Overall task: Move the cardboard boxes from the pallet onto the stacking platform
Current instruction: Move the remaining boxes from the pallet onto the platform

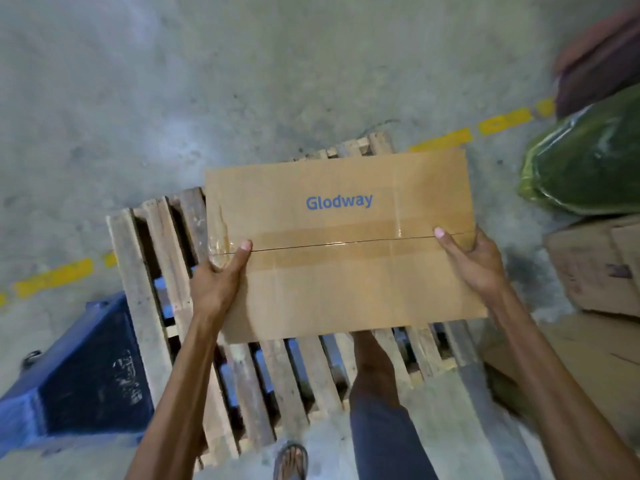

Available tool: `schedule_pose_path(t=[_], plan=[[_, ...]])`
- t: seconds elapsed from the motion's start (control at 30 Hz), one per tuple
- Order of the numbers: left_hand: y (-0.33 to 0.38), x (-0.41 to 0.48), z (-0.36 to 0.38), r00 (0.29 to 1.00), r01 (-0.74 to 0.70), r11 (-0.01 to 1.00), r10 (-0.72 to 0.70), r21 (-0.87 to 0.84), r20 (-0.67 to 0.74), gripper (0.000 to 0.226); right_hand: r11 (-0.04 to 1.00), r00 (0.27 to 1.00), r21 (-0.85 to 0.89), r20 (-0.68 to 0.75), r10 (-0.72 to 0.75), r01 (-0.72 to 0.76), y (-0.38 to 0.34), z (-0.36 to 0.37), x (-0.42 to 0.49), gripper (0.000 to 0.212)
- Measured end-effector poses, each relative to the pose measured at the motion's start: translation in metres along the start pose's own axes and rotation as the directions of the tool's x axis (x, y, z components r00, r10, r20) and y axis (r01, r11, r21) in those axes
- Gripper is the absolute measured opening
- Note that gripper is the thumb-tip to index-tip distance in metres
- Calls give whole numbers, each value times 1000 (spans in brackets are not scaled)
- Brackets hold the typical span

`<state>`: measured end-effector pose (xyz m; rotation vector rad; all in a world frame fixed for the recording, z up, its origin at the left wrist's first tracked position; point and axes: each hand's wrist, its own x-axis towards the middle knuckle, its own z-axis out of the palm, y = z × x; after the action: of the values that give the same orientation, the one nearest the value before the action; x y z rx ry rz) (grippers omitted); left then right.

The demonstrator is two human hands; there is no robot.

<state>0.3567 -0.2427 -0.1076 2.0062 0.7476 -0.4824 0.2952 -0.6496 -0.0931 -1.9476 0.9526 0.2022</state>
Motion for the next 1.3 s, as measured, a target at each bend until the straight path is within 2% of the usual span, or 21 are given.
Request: schedule_pose_path(t=[0.07,0.17,0.27,0.37,0.53,0.63,0.73,0.83,0.93,1.0,1.1,1.23,1.3], plan=[[6,-55,-31,996,-81,996,80,45,25,80,1000,998,29,-64,3,-1,4,-34,-74,60],[10,-150,-72,971,-229,961,216,153,100,94,998,985,54,-170,38,-29,33,-94,-204,83],[6,-271,-102,918,-390,889,355,241,176,92,987,953,138,-276,123,-87,72,-158,-356,81],[-8,-381,-110,854,-510,804,430,306,293,88,968,904,188,-364,224,-165,120,-212,-487,75],[-35,-532,-69,681,-717,619,523,320,513,112,925,794,305,-493,355,-225,225,-296,-679,65],[-53,-618,-32,589,-792,535,542,294,599,123,906,754,342,-518,403,-250,286,-335,-768,58],[-85,-726,2,467,-870,430,563,241,682,112,874,677,398,-565,472,-277,355,-376,-858,66],[-132,-837,40,373,-909,377,547,178,750,106,857,604,436,-616,506,-274,432,-422,-951,70],[-178,-932,72,315,-919,376,519,119,795,87,860,563,433,-654,506,-270,499,-469,-1028,69],[-204,-990,90,290,-916,393,501,84,815,89,861,548,421,-665,507,-286,537,-500,-1077,65],[-225,-1066,112,222,-935,351,478,47,850,86,855,510,424,-686,519,-299,575,-542,-1143,65],[-229,-1173,131,131,-915,396,457,-70,880,47,851,437,456,-731,525,-259,617,-610,-1209,52],[-219,-1218,146,73,-914,387,446,-119,892,41,846,426,490,-733,530,-210,627,-643,-1230,44]])
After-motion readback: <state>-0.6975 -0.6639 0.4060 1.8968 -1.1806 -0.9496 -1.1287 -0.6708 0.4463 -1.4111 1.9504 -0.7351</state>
